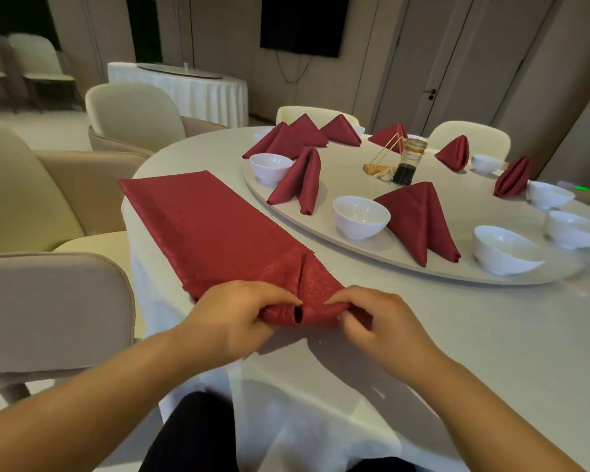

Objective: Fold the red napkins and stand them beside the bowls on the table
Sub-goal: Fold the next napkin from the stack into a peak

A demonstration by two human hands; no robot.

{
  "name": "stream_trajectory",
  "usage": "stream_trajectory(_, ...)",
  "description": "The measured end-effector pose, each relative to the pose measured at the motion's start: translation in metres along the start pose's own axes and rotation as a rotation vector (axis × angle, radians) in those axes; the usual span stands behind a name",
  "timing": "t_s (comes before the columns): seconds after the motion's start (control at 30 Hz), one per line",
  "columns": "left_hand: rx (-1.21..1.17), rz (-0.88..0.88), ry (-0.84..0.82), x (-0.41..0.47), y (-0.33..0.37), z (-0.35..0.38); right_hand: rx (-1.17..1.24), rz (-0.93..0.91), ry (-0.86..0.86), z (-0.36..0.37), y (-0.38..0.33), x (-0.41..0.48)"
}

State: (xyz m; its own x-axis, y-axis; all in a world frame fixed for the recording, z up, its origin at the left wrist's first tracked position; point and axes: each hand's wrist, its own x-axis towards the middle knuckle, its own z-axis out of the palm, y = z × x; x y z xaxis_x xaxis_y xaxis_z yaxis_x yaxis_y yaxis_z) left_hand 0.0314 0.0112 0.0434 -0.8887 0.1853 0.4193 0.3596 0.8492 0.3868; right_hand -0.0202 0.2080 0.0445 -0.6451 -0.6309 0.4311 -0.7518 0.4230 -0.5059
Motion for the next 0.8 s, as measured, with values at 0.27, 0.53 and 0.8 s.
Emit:
stream_trajectory(0.27,-0.638,-0.19,-0.093,0.023,0.05,-0.108,0.418,0.009,0.074,-0.075,-0.072,0.027)
stream_trajectory(0.53,-0.865,-0.473,-0.296,0.069,0.013,-0.071,0.468,0.37,-0.031,-0.06,-0.025,0.055)
stream_trajectory(0.8,-0.801,-0.757,-0.445,0.093,-0.056,0.032,0.216,0.657,-0.196,0.013,0.07,0.063)
